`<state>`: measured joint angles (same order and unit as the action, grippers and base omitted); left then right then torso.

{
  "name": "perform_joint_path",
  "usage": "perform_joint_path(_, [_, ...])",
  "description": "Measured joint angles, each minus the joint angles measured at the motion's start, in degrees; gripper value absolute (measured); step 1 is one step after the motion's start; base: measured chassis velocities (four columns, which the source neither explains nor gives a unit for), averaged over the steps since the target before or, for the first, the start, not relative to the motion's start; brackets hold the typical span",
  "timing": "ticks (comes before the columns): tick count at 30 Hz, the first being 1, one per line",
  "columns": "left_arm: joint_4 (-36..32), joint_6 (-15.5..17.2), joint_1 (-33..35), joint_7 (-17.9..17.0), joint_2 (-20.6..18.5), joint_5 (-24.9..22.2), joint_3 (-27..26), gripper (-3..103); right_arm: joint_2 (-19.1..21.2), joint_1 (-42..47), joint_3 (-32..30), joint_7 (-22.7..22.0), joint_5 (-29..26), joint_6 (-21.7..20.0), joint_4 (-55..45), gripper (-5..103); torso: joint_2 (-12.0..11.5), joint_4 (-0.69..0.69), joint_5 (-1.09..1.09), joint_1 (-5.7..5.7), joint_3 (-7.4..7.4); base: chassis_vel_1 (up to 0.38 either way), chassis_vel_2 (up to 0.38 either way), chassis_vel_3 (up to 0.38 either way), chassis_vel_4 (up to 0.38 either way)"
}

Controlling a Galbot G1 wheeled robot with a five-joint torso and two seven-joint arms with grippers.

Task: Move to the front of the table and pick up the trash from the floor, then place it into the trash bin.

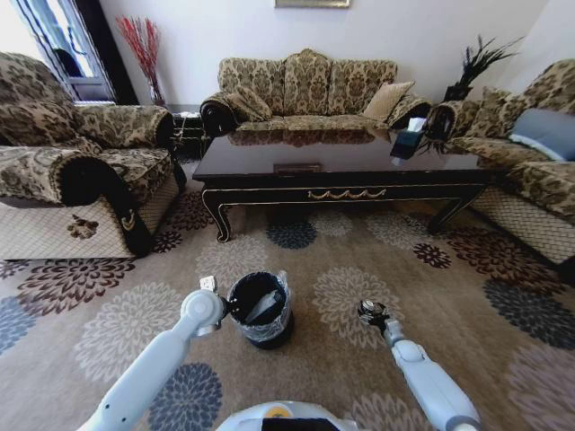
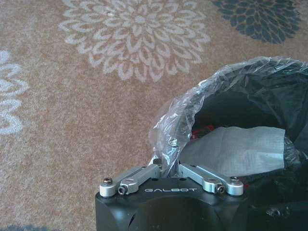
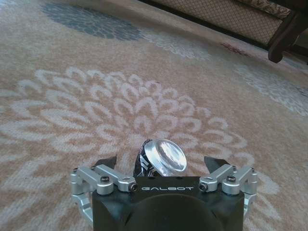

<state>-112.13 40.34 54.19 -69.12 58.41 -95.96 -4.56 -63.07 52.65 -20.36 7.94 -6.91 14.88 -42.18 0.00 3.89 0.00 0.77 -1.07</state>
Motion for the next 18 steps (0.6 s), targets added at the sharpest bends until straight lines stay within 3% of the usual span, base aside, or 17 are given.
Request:
perform_joint_path(2, [-0.02, 0.0, 0.0, 0.0, -0.12, -0.02, -0.07, 0, -0.24, -0.58, 0.16, -0.07, 0.3, 0.12, 0.69, 92, 0.0, -0.01, 0.0, 0.0, 0.0, 0.0, 0.0, 0.0, 0.0])
perform_joint_path(4, [-0.03, -0.01, 0.0, 0.0, -0.18, -0.03, -0.12, 0, -0.28, -0.72, 0.22, -0.08, 0.34, 0.15, 0.84, 92, 0.0, -0.01, 0.0, 0.0, 0.0, 0.0, 0.0, 0.0, 0.0])
perform_joint_path(5, [-0.05, -0.03, 0.02, 0.0, -0.25, -0.03, -0.26, 0, -0.37, -1.02, 0.35, -0.08, 0.46, 0.2, 1.23, 82, 0.0, -0.01, 0.0, 0.0, 0.0, 0.0, 0.0, 0.0, 0.0])
perform_joint_path(10, [-0.1, -0.06, 0.06, 0.01, -0.32, -0.06, -0.41, 0, -0.38, -1.38, 0.4, 0.08, 0.54, 0.32, 2.0, 71, 0.0, 0.0, 0.0, 0.0, 0.0, 0.0, 0.0, 0.0, 0.0])
perform_joint_path(11, [-0.11, -0.06, 0.08, 0.02, -0.32, -0.08, -0.45, 0, -0.27, -1.4, 0.38, 0.23, 0.54, 0.38, 2.31, 59, 0.0, 0.0, 0.0, 0.0, 0.0, 0.0, 0.0, 0.0, 0.0])
perform_joint_path(14, [-0.12, -0.1, 0.1, 0.02, -0.28, -0.08, -0.48, 0, -0.15, -1.41, 0.29, 0.33, 0.54, 0.47, 2.59, 54, 0.0, 0.0, 0.0, 0.0, 0.0, 0.0, 0.0, 0.0, 0.0])
perform_joint_path(18, [-0.15, -0.14, 0.11, 0.04, -0.17, -0.08, -0.48, 0, -0.03, -1.41, 0.01, 0.57, 0.51, 0.75, 2.87, 33, 0.0, -0.01, -0.01, 0.0, 0.0, 0.0, 0.0, 0.0, 0.0])
